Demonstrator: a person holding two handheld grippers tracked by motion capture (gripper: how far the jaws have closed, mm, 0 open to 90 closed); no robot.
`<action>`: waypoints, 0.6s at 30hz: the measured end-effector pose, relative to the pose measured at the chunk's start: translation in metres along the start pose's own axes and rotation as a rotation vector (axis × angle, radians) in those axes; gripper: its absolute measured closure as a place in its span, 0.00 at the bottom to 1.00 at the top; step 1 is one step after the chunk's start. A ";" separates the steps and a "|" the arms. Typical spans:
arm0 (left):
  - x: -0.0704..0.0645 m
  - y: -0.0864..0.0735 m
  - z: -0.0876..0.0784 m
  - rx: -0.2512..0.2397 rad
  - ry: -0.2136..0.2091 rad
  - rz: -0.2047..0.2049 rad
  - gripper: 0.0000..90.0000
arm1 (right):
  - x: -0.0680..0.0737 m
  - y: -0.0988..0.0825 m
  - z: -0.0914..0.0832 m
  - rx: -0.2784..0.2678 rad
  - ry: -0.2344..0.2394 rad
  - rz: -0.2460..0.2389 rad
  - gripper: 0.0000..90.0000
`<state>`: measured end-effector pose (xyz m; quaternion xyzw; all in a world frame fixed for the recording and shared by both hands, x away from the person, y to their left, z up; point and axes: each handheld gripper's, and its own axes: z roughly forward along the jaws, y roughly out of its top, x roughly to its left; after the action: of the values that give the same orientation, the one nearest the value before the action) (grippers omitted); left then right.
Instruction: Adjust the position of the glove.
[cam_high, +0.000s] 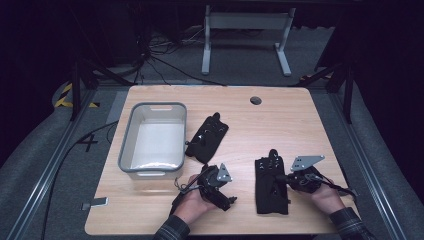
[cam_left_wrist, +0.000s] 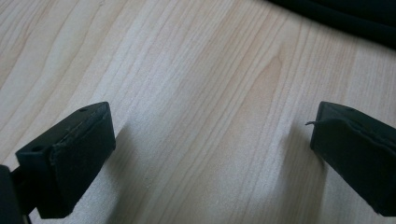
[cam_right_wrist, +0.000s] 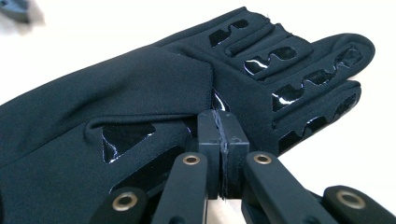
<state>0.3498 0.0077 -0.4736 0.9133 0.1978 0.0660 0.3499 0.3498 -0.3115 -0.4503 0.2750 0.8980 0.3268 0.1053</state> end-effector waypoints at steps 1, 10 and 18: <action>0.000 0.000 0.000 0.003 0.002 0.001 0.01 | 0.002 -0.001 -0.001 0.001 0.007 -0.001 1.00; 0.001 0.000 -0.001 0.002 0.008 0.001 0.01 | 0.022 -0.005 -0.006 0.013 0.018 -0.060 1.00; 0.002 -0.001 -0.002 0.008 0.011 -0.012 0.02 | 0.030 -0.001 -0.009 -0.041 0.076 -0.031 1.00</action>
<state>0.3507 0.0102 -0.4722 0.9131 0.2054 0.0680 0.3456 0.3216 -0.3002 -0.4448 0.2463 0.8986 0.3538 0.0816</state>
